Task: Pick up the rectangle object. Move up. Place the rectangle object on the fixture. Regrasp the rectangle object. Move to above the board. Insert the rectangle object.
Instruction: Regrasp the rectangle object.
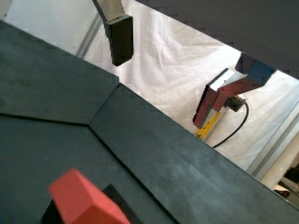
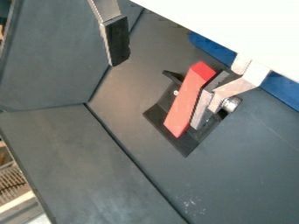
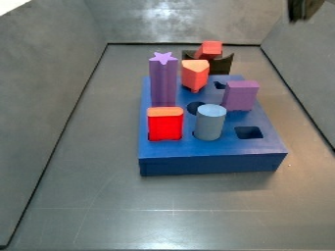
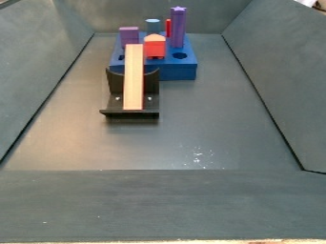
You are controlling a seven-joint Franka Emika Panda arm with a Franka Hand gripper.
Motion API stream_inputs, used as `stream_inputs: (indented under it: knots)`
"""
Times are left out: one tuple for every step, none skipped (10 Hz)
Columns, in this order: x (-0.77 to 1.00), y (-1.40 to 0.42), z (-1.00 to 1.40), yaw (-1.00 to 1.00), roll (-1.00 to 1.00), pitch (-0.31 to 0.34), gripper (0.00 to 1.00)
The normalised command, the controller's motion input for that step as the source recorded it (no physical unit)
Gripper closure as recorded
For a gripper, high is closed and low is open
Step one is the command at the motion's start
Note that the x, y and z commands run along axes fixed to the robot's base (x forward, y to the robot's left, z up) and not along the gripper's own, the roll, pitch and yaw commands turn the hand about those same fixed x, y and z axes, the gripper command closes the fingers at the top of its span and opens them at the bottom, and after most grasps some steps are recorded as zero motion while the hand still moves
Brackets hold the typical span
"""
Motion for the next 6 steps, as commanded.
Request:
stream_inputs:
  knots:
    - [0.06, 0.04, -1.0, 0.09, 0.11, -0.134, 0.0]
    - [0.06, 0.04, -1.0, 0.06, 0.1, -0.139, 0.0]
    - [0.07, 0.03, -1.0, 0.02, 0.08, -0.145, 0.0]
    - [0.07, 0.03, -1.0, -0.02, 0.08, -0.138, 0.0]
    - [0.07, 0.03, -1.0, -0.04, 0.07, -0.123, 0.0]
    - [0.07, 0.03, -1.0, -0.06, 0.07, -0.107, 0.0]
